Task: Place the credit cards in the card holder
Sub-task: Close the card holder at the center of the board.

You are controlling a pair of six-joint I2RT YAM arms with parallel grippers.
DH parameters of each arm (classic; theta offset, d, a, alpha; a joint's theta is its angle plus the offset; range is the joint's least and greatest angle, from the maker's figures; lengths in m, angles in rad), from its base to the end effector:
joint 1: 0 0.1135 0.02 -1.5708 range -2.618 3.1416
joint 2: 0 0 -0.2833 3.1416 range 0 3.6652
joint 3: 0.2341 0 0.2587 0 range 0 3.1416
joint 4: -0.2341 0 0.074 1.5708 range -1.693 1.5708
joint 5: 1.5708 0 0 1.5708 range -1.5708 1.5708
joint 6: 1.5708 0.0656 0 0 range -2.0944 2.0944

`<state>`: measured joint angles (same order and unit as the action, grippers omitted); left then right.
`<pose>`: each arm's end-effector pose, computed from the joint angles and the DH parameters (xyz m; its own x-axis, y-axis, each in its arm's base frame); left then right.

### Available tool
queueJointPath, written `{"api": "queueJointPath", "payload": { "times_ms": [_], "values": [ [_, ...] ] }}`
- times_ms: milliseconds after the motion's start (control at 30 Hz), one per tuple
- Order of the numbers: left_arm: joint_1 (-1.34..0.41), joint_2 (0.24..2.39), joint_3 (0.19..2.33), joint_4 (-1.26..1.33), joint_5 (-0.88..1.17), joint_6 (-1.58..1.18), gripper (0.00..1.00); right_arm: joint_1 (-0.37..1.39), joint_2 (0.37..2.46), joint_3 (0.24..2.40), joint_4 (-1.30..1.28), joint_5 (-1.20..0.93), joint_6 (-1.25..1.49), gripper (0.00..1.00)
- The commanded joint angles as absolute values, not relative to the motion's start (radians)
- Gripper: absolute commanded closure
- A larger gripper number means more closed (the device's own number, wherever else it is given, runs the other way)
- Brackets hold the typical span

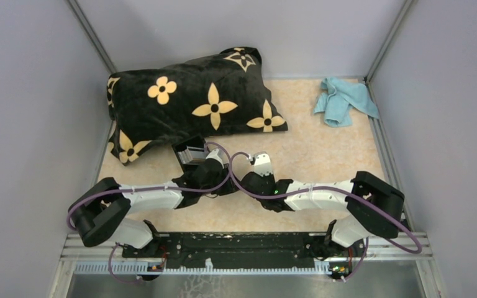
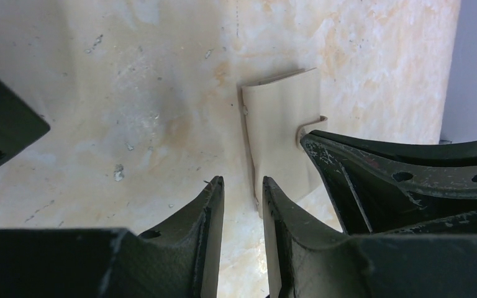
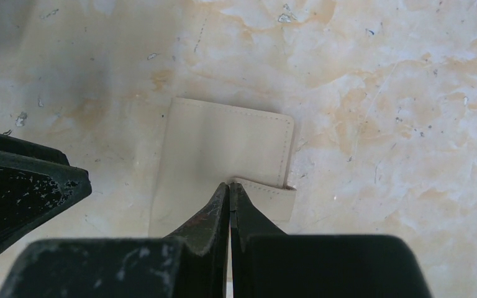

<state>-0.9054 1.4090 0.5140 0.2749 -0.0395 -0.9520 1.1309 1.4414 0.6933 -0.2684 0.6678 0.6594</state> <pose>0.1824 -0.2282 0.1532 -0.8322 -0.2579 -0.4908 0.1522 0.7449 -0.6496 0.1538 0.2313 0.1605 -0.6364 -0.2225 -0.7386 -0.2300 0.9687 -0.0937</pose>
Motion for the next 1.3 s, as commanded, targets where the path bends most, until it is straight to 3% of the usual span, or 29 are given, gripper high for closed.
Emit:
{"api": "queueJointPath", "payload": {
  "times_ms": [0, 267, 600, 800, 967, 1033, 1267],
  "values": [
    [-0.917, 1.379, 0.505, 0.244, -0.088, -0.933, 0.65, 1.15, 1.459, 0.677, -0.217, 0.654, 0.69, 1.0],
    [-0.929, 1.371, 0.504, 0.231, -0.11, -0.935, 0.65, 1.165, 1.458, 0.666, -0.233, 0.67, 0.716, 1.0],
    [-0.952, 1.247, 0.531, 0.139, -0.225, -0.864, 0.65, 1.166, 1.345, 0.713, -0.209, 0.755, 0.552, 0.96],
    [-0.999, 1.158, 0.541, 0.1, -0.349, -0.774, 0.65, 1.151, 1.243, 0.702, -0.235, 0.825, 0.529, 0.79],
    [-1.074, 1.101, 0.552, 0.056, -0.528, -0.708, 0.65, 1.14, 1.161, 0.663, -0.29, 0.926, 0.556, 0.7],
    [-1.11, 1.082, 0.557, 0.023, -0.628, -0.693, 0.65, 1.134, 1.113, 0.648, -0.33, 0.982, 0.593, 0.57],
    [-1.153, 0.968, 0.557, -0.116, -0.913, -0.703, 0.64, 1.111, 0.924, 0.555, -0.395, 1.136, 0.62, 0.32]
  ]
}}
